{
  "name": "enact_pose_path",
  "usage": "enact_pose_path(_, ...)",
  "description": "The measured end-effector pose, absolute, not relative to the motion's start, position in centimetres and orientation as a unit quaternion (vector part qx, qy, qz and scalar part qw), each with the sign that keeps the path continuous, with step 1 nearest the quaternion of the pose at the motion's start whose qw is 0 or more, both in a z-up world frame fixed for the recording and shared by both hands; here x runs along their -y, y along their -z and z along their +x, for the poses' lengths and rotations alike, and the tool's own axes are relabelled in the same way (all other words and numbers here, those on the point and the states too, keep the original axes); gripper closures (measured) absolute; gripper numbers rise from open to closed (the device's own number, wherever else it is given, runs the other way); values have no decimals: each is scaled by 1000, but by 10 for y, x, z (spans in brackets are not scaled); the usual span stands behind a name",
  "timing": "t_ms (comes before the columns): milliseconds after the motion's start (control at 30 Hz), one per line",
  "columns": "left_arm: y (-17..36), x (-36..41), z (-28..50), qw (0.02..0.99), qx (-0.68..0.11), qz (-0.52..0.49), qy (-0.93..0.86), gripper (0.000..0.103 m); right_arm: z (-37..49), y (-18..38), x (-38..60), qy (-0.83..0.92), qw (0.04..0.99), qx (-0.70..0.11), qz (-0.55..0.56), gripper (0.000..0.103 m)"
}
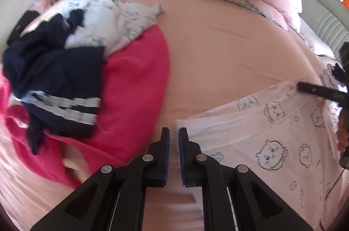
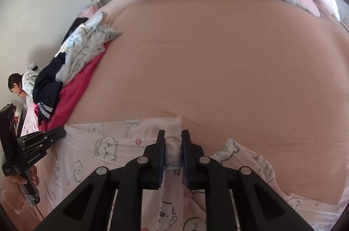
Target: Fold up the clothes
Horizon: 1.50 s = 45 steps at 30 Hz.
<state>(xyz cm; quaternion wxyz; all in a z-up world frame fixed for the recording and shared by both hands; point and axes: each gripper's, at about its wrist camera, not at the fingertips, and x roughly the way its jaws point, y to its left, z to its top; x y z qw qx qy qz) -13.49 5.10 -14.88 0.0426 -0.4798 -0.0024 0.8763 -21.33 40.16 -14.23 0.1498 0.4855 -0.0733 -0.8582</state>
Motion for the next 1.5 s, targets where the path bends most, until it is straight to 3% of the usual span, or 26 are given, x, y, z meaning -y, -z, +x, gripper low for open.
enact_pose_path(67,142,-49,-130,59,6,-472,-880,95,-207,127,-401,873,147,53,461,54)
enact_pose_path(167,133,-62,-124,112,-7,-463,-880,94,-200,110,-393,885,152,13,440,53)
enact_pose_path(300,140,-97,-121,164,-58,-468,-866,92,-197,133,-347,842,216,-77,488,53)
enact_pose_path(367,148,-113,-119,174,-68,-478,-858,81,-194,152,-327,825,217,-121,507,53)
enact_pose_path(400,153,-117,-120,177,-69,-483,-855,77,-194,162,-324,821,211,-125,517,53)
enact_pose_path(433,157,-119,-123,179,-69,-487,-852,65,-195,168,-324,819,206,-118,523,53)
enact_pose_path(467,160,-120,-124,179,-69,-488,-852,62,-196,173,-326,821,202,-105,524,53)
enact_pose_path(533,164,-122,-122,173,-71,-487,-853,63,-194,174,-328,830,197,-92,514,56)
enact_pose_path(567,167,-124,-123,170,-73,-486,-854,76,-192,174,-328,833,197,-90,510,71)
enact_pose_path(600,167,-125,-124,168,-74,-484,-856,84,-191,173,-329,834,201,-82,507,92)
enact_pose_path(633,166,-125,-122,167,-74,-480,-858,90,-190,172,-331,834,204,-68,508,94)
enact_pose_path(800,154,-128,-114,162,-72,-457,-872,98,-189,162,-338,844,206,-32,494,98)
enact_pose_path(1300,153,-125,-128,151,-62,-433,-886,99,-198,128,-337,885,184,-18,427,99)
enact_pose_path(1400,177,-120,-143,154,-38,-481,-862,96,-216,143,-343,856,175,11,486,99)
enact_pose_path(1500,165,-107,-143,154,2,-470,-869,95,-216,149,-347,837,181,29,515,97)
